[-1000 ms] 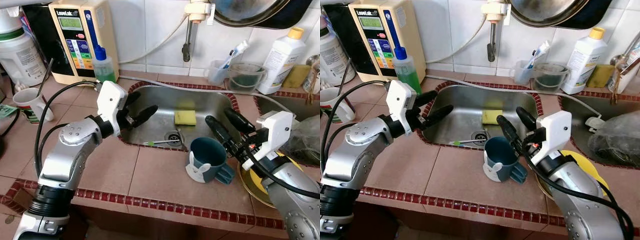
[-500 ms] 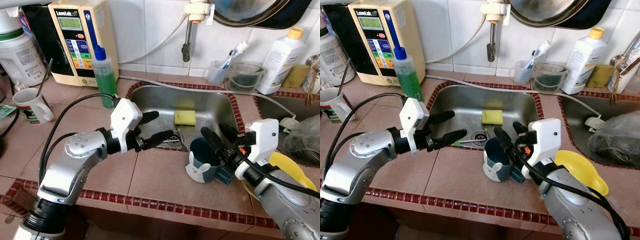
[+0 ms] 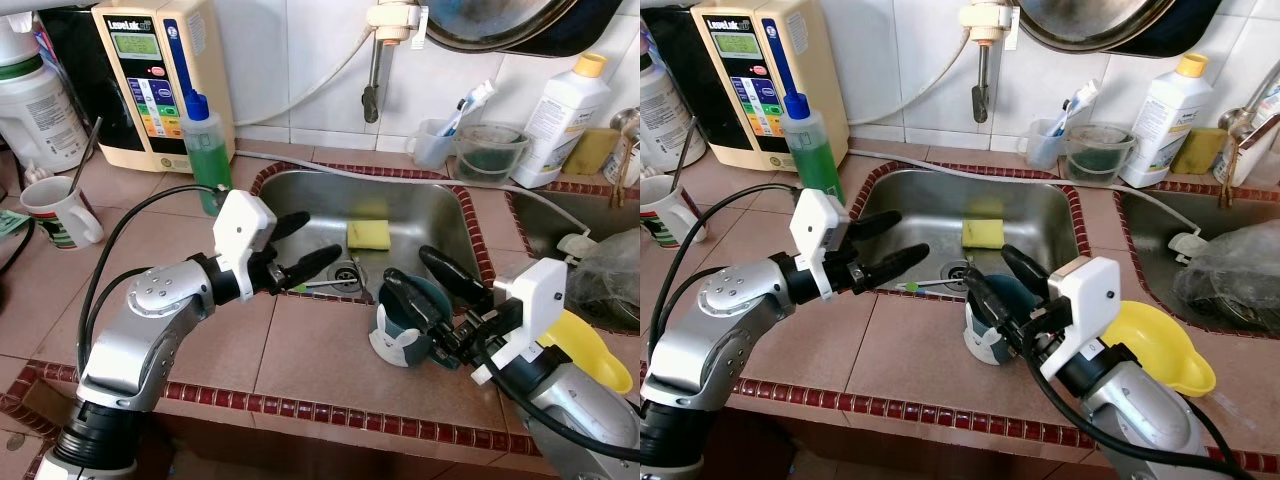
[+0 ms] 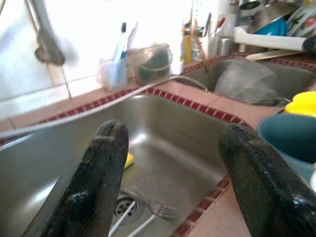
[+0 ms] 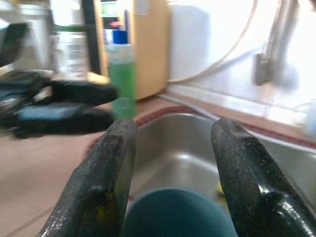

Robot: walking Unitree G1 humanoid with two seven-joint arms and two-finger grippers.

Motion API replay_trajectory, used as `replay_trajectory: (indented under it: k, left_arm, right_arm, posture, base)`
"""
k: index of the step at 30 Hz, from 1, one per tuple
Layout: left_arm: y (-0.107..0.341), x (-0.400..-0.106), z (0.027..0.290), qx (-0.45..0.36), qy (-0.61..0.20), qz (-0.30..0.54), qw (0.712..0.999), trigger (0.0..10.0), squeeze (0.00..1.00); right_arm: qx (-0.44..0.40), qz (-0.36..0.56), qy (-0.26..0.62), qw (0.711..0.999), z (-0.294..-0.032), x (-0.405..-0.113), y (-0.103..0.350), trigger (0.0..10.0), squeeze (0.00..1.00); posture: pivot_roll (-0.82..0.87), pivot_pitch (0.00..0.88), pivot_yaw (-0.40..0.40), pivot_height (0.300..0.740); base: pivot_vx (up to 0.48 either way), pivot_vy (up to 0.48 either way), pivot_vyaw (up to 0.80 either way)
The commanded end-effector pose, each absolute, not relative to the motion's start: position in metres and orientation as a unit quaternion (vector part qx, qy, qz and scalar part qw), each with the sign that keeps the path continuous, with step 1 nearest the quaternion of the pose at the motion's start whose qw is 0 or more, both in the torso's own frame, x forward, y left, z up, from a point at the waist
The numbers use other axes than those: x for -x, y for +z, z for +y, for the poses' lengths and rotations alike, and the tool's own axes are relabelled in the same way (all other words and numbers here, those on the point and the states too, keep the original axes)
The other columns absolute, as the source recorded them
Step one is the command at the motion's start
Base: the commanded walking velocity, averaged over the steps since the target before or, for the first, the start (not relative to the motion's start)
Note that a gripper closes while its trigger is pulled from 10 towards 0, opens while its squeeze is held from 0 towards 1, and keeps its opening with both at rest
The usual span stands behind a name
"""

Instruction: Kitchen organization

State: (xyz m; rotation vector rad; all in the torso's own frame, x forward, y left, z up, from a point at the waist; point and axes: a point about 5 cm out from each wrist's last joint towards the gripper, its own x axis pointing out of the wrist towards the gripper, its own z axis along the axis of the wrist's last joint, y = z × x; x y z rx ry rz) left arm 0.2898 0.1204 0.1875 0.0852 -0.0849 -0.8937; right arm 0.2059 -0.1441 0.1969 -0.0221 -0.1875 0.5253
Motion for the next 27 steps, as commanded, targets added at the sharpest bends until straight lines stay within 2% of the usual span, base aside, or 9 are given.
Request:
replay_trajectory:
  k: [1, 5, 14, 18, 23, 27]
  left_arm:
    - [0.192, -0.289, 0.122, -0.05, -0.415, -0.065, 0.906, 10.0, 0.0]
    - [0.193, -0.287, 0.123, -0.026, -0.397, -0.092, 0.913, 10.0, 0.0]
    - [0.191, -0.284, 0.127, 0.007, -0.371, -0.133, 0.919, 10.0, 0.0]
    - [0.186, -0.284, 0.129, 0.01, -0.359, -0.136, 0.923, 10.0, 0.0]
    - [0.184, -0.284, 0.128, 0.017, -0.358, -0.138, 0.923, 10.0, 0.0]
    - [0.183, -0.284, 0.128, 0.019, -0.355, -0.143, 0.924, 10.0, 0.0]
  right_arm:
    - [0.035, -0.106, 0.239, 0.965, -0.146, -0.206, 0.195, 10.0, 0.0]
    - [0.076, -0.14, 0.227, 0.961, -0.146, -0.199, 0.185, 10.0, 0.0]
    - [0.134, -0.125, 0.25, 0.951, -0.141, -0.186, 0.156, 10.0, 0.0]
    - [0.201, -0.156, 0.258, 0.932, -0.139, -0.181, 0.151, 10.0, 0.0]
    - [0.231, -0.167, 0.277, 0.918, -0.135, -0.178, 0.145, 10.0, 0.0]
    - [0.234, -0.177, 0.262, 0.919, -0.137, -0.179, 0.143, 10.0, 0.0]
  posture:
    - [-0.12, 0.055, 0.022, 0.74]
    - [-0.12, 0.064, 0.026, 0.74]
    - [-0.13, 0.068, 0.033, 0.74]
    - [-0.13, 0.069, 0.037, 0.74]
    - [-0.13, 0.067, 0.04, 0.74]
    - [-0.13, 0.065, 0.045, 0.74]
  base:
    - [0.0, 0.0, 0.0]
    - [0.0, 0.0, 0.0]
    - [0.0, 0.0, 0.0]
    - [0.0, 0.0, 0.0]
    - [0.0, 0.0, 0.0]
    - [0.0, 0.0, 0.0]
